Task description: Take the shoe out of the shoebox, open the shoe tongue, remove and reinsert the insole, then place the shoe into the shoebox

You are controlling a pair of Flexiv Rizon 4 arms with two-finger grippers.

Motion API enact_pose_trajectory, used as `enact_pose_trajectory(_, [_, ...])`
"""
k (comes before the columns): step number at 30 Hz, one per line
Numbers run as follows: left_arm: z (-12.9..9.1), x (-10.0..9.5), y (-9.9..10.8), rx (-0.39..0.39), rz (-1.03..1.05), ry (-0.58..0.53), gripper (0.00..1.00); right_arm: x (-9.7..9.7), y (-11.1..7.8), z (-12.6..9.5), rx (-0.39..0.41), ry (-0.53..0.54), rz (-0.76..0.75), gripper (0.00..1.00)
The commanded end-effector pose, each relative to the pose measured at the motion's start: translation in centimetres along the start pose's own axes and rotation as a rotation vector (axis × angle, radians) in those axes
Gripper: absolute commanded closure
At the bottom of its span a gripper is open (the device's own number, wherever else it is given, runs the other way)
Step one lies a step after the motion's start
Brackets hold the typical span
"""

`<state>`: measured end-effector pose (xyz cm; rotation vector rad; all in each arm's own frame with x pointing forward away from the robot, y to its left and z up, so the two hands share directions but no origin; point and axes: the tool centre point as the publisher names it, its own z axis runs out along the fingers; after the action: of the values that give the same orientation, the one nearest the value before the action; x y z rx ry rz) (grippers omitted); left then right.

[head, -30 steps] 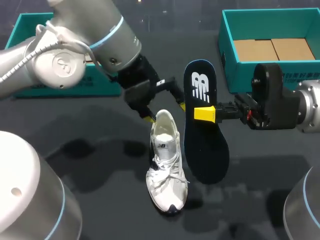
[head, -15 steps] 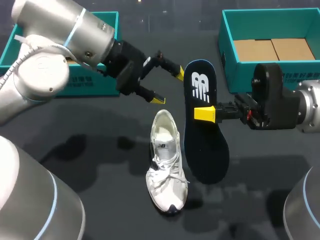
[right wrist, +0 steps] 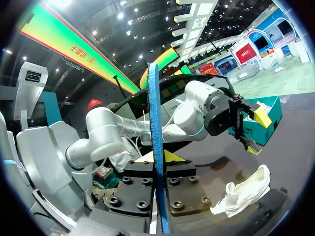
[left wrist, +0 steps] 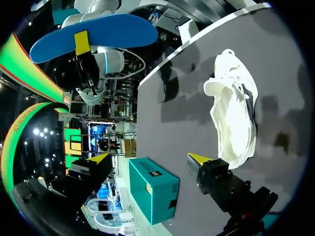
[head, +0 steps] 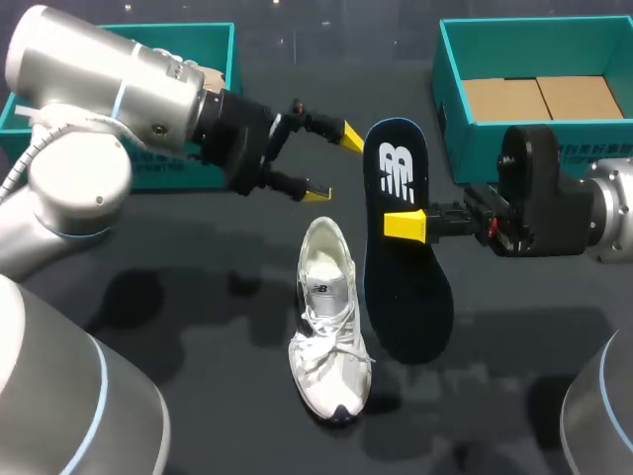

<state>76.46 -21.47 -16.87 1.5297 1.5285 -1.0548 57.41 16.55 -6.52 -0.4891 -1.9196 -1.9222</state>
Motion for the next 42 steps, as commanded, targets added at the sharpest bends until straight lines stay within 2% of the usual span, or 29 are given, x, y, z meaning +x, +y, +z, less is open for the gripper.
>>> enact_pose_trajectory(1, [-0.5,-0.4,-1.0,-0.070,0.017,-0.097,0.00,0.1,-0.1,0.1,-0.001,-0.003,0.000,1.00])
enact_pose_trajectory(5, [-1.4,-1.2,-0.7,-0.116,0.038,-0.153,0.00,-0.4,0.2,-0.2,-0.010,-0.013,0.027,1.00])
enact_pose_trajectory(11, [-2.8,-1.9,-0.1,-0.127,0.065,-0.196,0.00,-4.5,2.6,-2.3,-0.016,-0.011,0.111,1.00])
enact_pose_trajectory(15, [-3.5,-2.5,0.6,-0.111,0.065,-0.245,0.00,-8.3,3.8,-4.8,-0.070,-0.005,0.170,1.00])
enact_pose_trajectory(28, [-3.5,-2.5,0.6,-0.111,0.065,-0.245,0.00,-8.3,3.8,-4.8,-0.070,-0.005,0.170,1.00])
enact_pose_trajectory(32, [-3.5,-2.5,0.6,-0.111,0.065,-0.245,0.00,-12.7,6.4,-5.5,-0.077,0.011,0.265,1.00])
enact_pose_trajectory(35, [-3.5,-2.5,0.6,-0.111,0.065,-0.245,0.00,-15.6,6.9,-6.0,-0.095,0.026,0.375,1.00])
enact_pose_trajectory(42, [-3.5,-2.5,0.6,-0.111,0.065,-0.245,0.00,-15.6,6.9,-6.0,-0.095,0.026,0.375,1.00])
